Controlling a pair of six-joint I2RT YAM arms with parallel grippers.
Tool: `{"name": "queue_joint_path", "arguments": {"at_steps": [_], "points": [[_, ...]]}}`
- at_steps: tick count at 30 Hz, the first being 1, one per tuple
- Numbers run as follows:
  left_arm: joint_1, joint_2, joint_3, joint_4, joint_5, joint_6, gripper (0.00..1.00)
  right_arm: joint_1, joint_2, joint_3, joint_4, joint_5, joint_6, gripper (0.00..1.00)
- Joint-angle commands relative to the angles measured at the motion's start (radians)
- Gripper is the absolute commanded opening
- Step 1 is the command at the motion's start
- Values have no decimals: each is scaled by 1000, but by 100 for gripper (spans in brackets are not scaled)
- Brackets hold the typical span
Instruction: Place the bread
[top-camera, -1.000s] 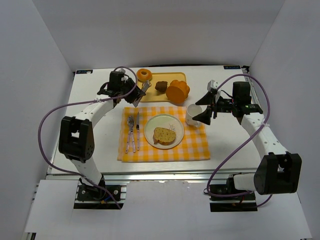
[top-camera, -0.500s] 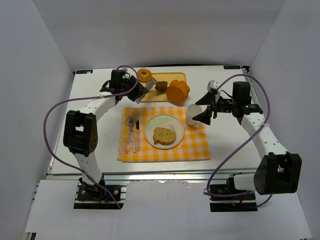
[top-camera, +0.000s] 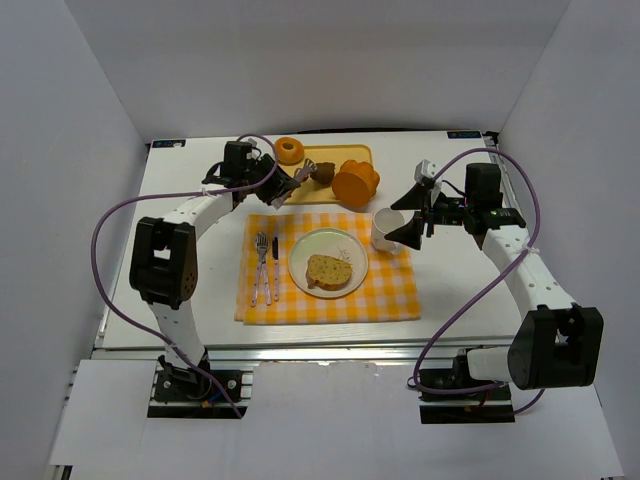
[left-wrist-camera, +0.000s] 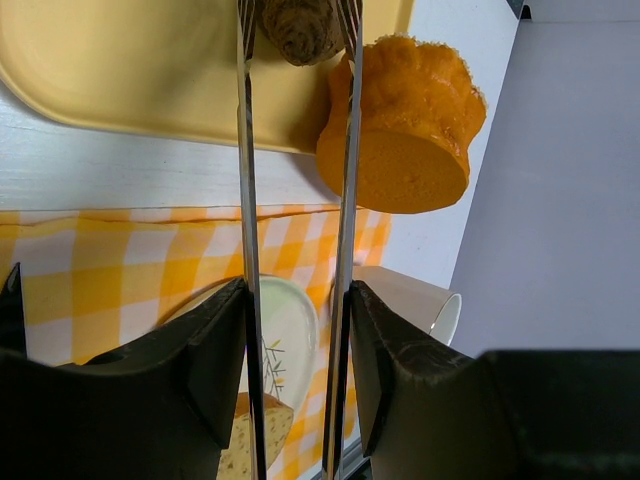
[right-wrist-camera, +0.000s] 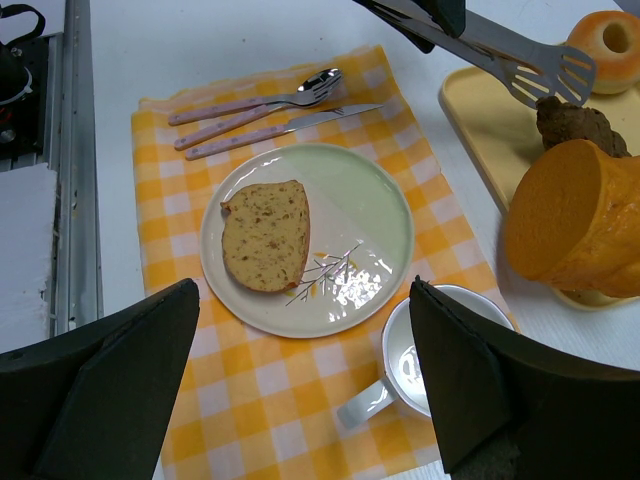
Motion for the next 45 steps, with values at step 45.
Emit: {"name": "queue_joint_path", "arguments": {"at_steps": [45], "points": [[-12,12,-3,23,65,5,52,-3,-22,-9,37,-28,10,90]]}}
